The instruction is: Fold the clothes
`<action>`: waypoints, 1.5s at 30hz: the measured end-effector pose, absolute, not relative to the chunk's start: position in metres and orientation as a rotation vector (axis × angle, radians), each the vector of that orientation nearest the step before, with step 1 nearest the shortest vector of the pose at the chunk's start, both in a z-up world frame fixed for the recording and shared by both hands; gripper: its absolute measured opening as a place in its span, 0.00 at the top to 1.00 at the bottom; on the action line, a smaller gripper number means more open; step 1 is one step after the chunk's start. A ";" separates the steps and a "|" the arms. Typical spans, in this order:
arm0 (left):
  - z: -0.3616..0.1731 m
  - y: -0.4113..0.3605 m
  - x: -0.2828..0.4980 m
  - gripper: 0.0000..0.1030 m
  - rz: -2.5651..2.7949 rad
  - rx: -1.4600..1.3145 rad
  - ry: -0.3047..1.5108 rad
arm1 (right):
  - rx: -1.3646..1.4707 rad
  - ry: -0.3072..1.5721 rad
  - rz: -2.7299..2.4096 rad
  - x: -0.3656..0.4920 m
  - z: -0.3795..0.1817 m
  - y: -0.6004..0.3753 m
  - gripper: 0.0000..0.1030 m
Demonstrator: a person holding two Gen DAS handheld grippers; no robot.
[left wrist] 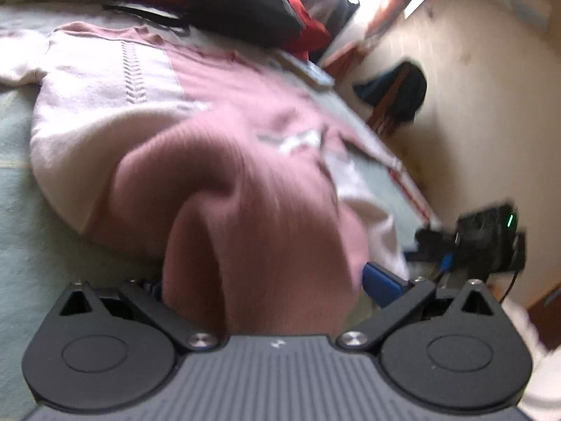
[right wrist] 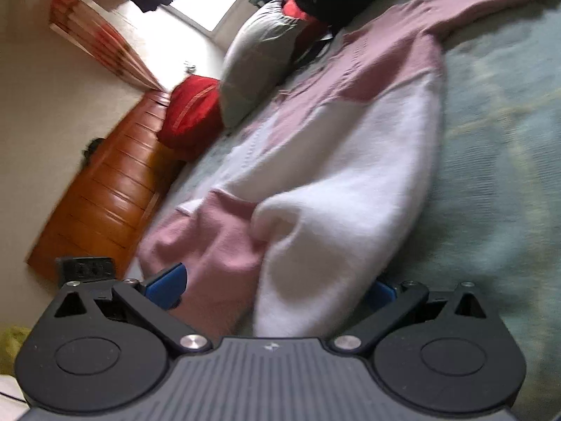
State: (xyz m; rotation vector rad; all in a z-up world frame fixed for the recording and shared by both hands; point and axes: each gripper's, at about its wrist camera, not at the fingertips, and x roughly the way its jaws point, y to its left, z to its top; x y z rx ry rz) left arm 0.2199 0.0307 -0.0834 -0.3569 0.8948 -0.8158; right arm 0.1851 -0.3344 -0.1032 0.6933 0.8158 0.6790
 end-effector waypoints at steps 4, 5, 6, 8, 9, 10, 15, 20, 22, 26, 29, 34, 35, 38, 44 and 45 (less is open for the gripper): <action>-0.062 0.036 0.215 0.01 -0.832 -0.419 0.822 | 0.688 0.799 0.736 0.192 -0.090 -0.321 0.00; -0.053 0.038 0.211 0.01 -0.835 -0.400 0.786 | 0.670 0.782 0.743 0.191 -0.083 -0.321 0.00; -0.044 0.041 0.206 0.01 -0.837 -0.382 0.750 | 0.653 0.765 0.750 0.190 -0.076 -0.321 0.00; -0.026 0.050 0.199 0.01 -0.832 -0.367 0.682 | 0.634 0.722 0.762 0.189 -0.059 -0.324 0.00; -0.016 0.055 0.196 0.01 -0.830 -0.365 0.656 | 0.631 0.702 0.762 0.188 -0.051 -0.327 0.00; -0.008 0.060 0.195 0.01 -0.824 -0.362 0.638 | 0.628 0.682 0.763 0.188 -0.043 -0.330 0.00; 0.023 0.084 0.182 0.01 -0.772 -0.291 0.569 | 0.576 0.629 0.734 0.185 -0.013 -0.347 0.00; 0.046 0.102 0.156 0.01 -0.711 -0.137 0.526 | 0.512 0.621 0.675 0.174 -0.002 -0.366 0.00; 0.046 0.098 0.151 0.01 -0.639 -0.032 0.576 | 0.487 0.633 0.639 0.173 -0.001 -0.370 0.00; 0.029 0.080 0.149 0.01 -0.559 0.174 0.688 | 0.439 0.719 0.580 0.172 -0.013 -0.368 0.00; 0.014 0.064 0.153 0.01 -0.565 0.229 0.743 | 0.414 0.793 0.578 0.173 -0.027 -0.359 0.00; 0.003 0.041 0.145 0.01 -0.611 0.272 0.789 | 0.405 0.946 0.548 0.177 -0.063 -0.343 0.00; 0.000 0.037 0.142 0.01 -0.607 0.298 0.794 | 0.399 0.970 0.544 0.176 -0.070 -0.340 0.00; -0.005 0.024 0.134 0.01 -0.598 0.381 0.800 | 0.412 0.953 0.568 0.175 -0.081 -0.332 0.00; -0.005 0.005 0.127 0.01 -0.643 0.393 0.792 | 0.590 0.836 0.654 0.197 -0.096 -0.325 0.00; -0.005 0.003 0.126 0.01 -0.645 0.384 0.791 | 0.619 0.816 0.661 0.199 -0.095 -0.325 0.00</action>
